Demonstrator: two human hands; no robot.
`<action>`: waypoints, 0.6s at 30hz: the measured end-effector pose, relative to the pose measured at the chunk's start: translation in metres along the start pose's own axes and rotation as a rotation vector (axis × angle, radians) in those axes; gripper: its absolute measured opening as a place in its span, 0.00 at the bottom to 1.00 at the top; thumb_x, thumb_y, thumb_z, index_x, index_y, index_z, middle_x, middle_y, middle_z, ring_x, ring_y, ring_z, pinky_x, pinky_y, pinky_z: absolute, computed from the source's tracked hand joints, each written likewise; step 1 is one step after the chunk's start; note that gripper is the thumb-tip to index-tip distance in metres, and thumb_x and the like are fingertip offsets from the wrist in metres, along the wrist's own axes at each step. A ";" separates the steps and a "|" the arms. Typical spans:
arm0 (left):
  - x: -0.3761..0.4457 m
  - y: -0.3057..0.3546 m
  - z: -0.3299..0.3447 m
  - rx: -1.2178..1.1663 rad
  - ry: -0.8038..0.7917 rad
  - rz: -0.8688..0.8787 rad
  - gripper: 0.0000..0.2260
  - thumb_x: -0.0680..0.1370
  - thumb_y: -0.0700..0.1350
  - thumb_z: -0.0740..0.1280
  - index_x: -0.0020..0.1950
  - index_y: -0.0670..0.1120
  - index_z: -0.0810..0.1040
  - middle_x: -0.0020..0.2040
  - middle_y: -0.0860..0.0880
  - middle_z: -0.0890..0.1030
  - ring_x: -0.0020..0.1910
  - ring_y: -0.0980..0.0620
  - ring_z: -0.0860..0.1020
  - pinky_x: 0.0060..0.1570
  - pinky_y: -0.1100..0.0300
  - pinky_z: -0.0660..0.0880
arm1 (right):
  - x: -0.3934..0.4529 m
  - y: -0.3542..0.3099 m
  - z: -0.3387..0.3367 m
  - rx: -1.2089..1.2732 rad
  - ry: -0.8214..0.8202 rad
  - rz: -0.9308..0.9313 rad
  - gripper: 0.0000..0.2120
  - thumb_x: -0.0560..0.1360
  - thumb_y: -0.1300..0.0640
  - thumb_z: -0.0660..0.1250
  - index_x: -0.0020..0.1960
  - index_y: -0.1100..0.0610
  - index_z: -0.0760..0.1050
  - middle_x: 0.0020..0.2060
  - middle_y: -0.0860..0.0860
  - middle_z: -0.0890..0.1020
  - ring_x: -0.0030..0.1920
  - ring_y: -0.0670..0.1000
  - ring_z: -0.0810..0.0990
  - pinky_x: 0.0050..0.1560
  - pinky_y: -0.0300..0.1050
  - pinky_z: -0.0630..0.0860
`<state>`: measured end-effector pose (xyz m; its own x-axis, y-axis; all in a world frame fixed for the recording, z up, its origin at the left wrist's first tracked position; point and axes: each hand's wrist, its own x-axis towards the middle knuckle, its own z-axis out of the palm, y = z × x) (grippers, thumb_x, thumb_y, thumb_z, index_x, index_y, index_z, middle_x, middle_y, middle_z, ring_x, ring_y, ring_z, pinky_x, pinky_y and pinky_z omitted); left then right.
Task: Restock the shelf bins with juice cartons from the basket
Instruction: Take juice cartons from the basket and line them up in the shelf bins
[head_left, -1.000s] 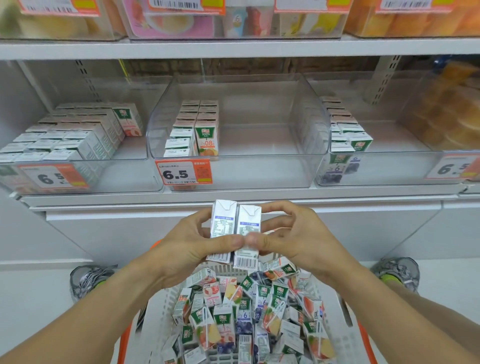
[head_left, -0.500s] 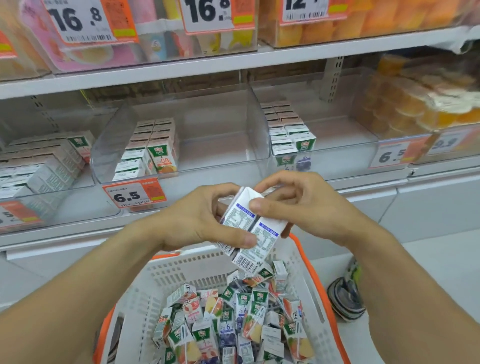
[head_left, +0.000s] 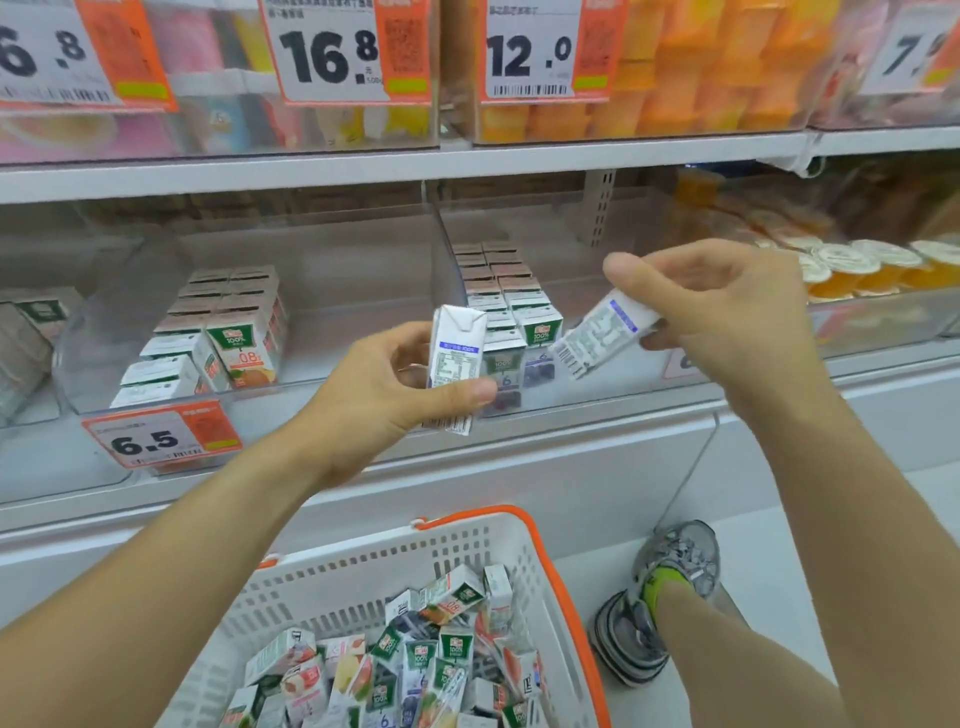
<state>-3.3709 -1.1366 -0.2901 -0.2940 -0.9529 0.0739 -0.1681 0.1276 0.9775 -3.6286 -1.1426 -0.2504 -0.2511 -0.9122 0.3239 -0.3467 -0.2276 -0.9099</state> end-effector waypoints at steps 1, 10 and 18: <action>0.000 -0.002 -0.003 -0.017 0.020 0.008 0.24 0.65 0.50 0.78 0.61 0.52 0.80 0.54 0.54 0.85 0.51 0.56 0.84 0.41 0.67 0.78 | 0.013 0.000 0.004 -0.094 0.085 -0.020 0.22 0.62 0.35 0.78 0.44 0.51 0.84 0.37 0.47 0.86 0.40 0.48 0.86 0.39 0.47 0.82; 0.010 -0.032 -0.012 -0.212 0.109 0.073 0.35 0.60 0.47 0.82 0.65 0.48 0.74 0.57 0.49 0.84 0.54 0.50 0.84 0.47 0.58 0.81 | 0.083 0.011 0.074 -0.720 0.142 -0.123 0.19 0.63 0.38 0.73 0.37 0.54 0.80 0.33 0.50 0.79 0.42 0.57 0.82 0.39 0.45 0.73; 0.028 -0.033 0.004 -0.313 0.068 0.094 0.26 0.68 0.52 0.74 0.63 0.45 0.74 0.55 0.49 0.86 0.51 0.50 0.85 0.43 0.63 0.80 | 0.094 0.012 0.089 -0.878 0.162 -0.162 0.23 0.63 0.34 0.72 0.41 0.54 0.80 0.42 0.54 0.83 0.44 0.59 0.81 0.42 0.48 0.77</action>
<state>-3.3777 -1.1662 -0.3210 -0.2292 -0.9585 0.1695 0.1567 0.1355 0.9783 -3.5758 -1.2611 -0.2540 -0.2398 -0.8175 0.5236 -0.9367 0.0529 -0.3462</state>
